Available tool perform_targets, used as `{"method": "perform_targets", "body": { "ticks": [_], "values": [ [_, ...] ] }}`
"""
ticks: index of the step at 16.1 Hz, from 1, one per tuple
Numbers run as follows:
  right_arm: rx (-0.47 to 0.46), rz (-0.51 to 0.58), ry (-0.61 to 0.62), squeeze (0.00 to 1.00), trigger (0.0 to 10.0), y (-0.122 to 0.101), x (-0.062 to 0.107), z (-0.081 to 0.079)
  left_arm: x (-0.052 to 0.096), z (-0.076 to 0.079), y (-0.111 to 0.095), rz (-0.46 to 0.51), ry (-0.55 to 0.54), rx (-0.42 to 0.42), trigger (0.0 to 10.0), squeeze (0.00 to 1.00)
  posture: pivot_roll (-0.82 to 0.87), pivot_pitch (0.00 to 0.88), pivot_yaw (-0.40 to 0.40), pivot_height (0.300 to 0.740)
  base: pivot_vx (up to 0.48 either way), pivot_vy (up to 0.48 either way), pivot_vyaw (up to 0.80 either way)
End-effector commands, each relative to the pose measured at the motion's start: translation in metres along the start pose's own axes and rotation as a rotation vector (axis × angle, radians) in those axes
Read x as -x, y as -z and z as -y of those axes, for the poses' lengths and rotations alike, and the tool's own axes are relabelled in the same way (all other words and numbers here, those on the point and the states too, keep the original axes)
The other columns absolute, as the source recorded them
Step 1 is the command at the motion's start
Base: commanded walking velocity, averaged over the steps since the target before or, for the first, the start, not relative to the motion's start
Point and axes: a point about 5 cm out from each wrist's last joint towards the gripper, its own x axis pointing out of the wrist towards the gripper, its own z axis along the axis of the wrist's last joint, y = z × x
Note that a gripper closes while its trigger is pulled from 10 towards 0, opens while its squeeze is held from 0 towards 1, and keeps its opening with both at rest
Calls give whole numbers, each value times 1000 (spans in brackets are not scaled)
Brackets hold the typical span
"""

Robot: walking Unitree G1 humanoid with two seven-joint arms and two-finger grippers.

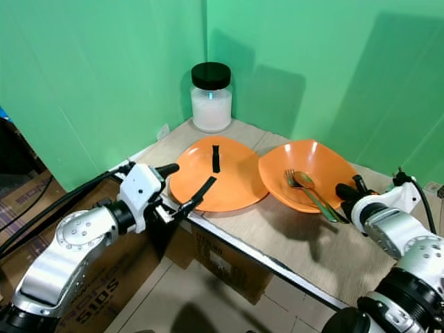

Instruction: Setting the table

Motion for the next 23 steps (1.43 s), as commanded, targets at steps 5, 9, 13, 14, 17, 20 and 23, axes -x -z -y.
{"method": "perform_targets", "body": {
  "ticks": [5,9,13,14,17,20,23],
  "values": [
    [-26,19,21,1000,10000,0,-2,6,1,-3,2,-13,-13,-21,10000,0,-14,0,8,740,0,0,0],
    [-15,58,-2,1000,10000,-9,5,6,3,-17,9,-61,-97,-23,10000,0,-12,0,2,740,0,0,0],
    [55,98,-17,1000,10000,-20,23,10,2,-30,13,-85,-184,-28,10000,0,-14,0,4,740,0,0,0],
    [60,112,-17,1000,10000,-22,27,12,2,-33,14,-87,-205,-26,10000,0,-11,0,2,740,0,0,0],
    [154,196,-16,1000,10000,-35,49,20,1,-44,18,-106,-234,-46,10000,0,-28,0,16,740,0,0,0],
    [279,389,-162,0,10000,-53,61,-9,-2,-46,26,-134,-219,-72,10000,0,-43,0,33,740,0,0,0],
    [539,376,-407,0,10000,-30,69,-70,-1,-50,38,-163,-230,-73,10000,0,-36,0,28,740,0,0,0]
  ]
}}
